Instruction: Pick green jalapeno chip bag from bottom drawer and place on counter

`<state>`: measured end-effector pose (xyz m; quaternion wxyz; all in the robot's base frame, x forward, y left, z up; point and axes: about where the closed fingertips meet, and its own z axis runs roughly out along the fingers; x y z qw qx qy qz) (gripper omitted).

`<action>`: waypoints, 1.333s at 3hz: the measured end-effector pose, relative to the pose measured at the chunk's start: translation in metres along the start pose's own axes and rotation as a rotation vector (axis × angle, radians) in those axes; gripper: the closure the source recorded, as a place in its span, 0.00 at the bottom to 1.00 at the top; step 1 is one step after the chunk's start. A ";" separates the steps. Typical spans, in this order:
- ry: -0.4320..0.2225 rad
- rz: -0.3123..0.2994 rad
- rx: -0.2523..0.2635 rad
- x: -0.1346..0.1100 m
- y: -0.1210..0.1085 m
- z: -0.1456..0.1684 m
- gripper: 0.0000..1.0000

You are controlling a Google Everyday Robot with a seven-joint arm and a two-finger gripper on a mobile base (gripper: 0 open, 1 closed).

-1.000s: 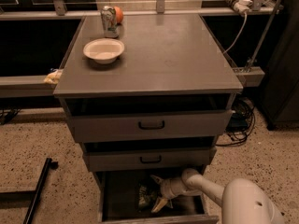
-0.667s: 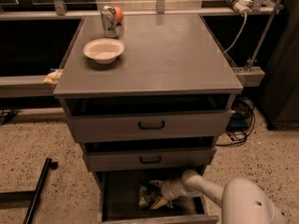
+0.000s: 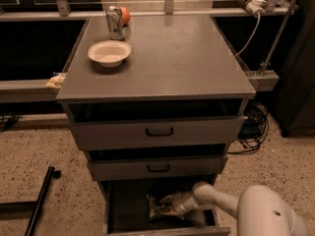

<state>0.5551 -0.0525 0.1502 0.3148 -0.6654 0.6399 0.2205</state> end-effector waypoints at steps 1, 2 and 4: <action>0.016 0.049 0.012 0.000 0.009 -0.026 0.99; 0.040 0.087 0.036 -0.011 0.008 -0.066 1.00; 0.137 0.062 0.106 -0.075 -0.019 -0.166 1.00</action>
Offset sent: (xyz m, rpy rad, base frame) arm -0.0163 -0.0662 0.1080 -0.0522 0.0370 -0.1483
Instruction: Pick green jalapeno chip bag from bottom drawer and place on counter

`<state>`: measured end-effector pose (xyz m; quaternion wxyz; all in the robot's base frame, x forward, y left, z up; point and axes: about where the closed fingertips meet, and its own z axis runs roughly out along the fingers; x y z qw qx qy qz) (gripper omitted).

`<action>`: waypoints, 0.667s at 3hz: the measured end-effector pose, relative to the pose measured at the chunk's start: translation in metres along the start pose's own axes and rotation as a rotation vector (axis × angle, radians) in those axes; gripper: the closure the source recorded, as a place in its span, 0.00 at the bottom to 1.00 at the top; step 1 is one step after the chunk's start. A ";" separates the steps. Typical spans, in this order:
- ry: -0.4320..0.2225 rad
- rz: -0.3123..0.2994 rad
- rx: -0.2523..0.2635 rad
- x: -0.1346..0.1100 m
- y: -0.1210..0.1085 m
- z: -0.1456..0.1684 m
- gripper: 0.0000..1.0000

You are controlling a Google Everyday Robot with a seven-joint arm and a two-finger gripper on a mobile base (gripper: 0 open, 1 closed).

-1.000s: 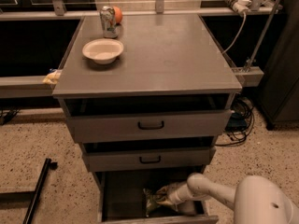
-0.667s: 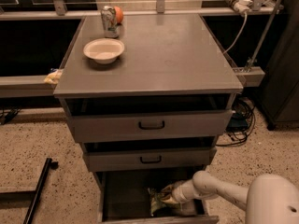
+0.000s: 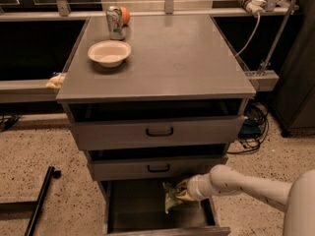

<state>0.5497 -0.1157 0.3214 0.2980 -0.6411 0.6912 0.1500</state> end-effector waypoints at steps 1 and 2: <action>0.012 -0.033 0.025 -0.015 -0.016 -0.022 1.00; 0.012 -0.033 0.025 -0.015 -0.016 -0.022 1.00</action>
Offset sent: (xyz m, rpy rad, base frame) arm 0.0106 -0.0036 0.0297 -0.0198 -0.0376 0.0085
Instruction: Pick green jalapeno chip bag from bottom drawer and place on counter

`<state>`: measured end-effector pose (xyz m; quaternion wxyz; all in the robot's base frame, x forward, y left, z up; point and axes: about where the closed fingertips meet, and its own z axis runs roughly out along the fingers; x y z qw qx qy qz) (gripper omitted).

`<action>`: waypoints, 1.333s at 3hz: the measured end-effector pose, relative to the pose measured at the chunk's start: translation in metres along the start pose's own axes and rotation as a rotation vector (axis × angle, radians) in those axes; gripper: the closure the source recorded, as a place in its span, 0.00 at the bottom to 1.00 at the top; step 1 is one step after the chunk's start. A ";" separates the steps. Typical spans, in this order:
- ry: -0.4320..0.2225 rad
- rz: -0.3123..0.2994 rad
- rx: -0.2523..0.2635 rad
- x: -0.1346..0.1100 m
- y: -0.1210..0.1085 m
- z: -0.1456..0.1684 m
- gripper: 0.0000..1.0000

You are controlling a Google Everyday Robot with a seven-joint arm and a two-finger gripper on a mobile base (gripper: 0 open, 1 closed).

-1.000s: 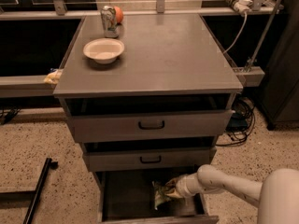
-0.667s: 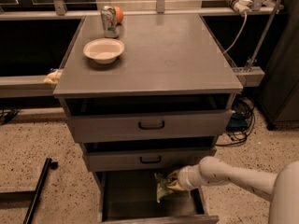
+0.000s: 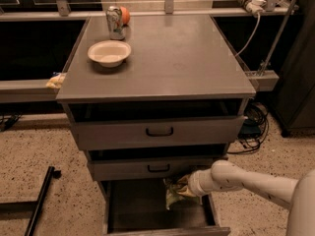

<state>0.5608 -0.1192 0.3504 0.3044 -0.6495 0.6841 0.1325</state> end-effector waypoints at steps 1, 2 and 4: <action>-0.016 -0.009 0.012 -0.022 0.007 -0.028 1.00; 0.003 -0.007 0.040 -0.063 0.021 -0.071 1.00; 0.076 0.035 0.018 -0.122 0.074 -0.120 1.00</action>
Offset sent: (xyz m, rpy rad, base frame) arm -0.0876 0.0153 0.2552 -0.1269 -0.1373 -0.0142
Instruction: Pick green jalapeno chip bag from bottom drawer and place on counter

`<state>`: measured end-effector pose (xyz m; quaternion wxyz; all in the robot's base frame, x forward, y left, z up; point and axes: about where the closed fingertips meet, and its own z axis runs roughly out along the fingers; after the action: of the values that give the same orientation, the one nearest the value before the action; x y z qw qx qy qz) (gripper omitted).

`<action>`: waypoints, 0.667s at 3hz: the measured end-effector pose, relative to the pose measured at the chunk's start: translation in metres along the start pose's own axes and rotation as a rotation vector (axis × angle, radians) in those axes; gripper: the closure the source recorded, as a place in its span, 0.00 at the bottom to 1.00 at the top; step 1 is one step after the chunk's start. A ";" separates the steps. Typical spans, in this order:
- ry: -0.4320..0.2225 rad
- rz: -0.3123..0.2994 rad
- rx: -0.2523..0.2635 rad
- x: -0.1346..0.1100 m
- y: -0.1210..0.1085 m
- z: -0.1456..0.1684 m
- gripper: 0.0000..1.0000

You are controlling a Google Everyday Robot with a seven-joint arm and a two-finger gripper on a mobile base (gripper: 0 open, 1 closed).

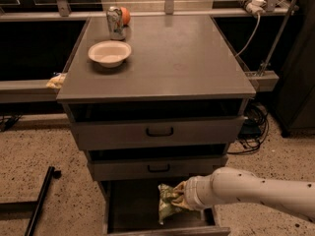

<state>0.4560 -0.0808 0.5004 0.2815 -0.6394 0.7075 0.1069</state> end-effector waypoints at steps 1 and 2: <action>0.000 0.000 0.000 0.000 0.000 0.000 1.00; -0.044 -0.005 -0.014 -0.010 -0.001 -0.008 1.00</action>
Offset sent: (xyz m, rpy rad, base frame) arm -0.0033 0.0132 0.0506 0.1658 0.0097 0.0819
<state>0.4551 -0.0768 0.5124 0.2925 -0.6408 0.6987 0.1252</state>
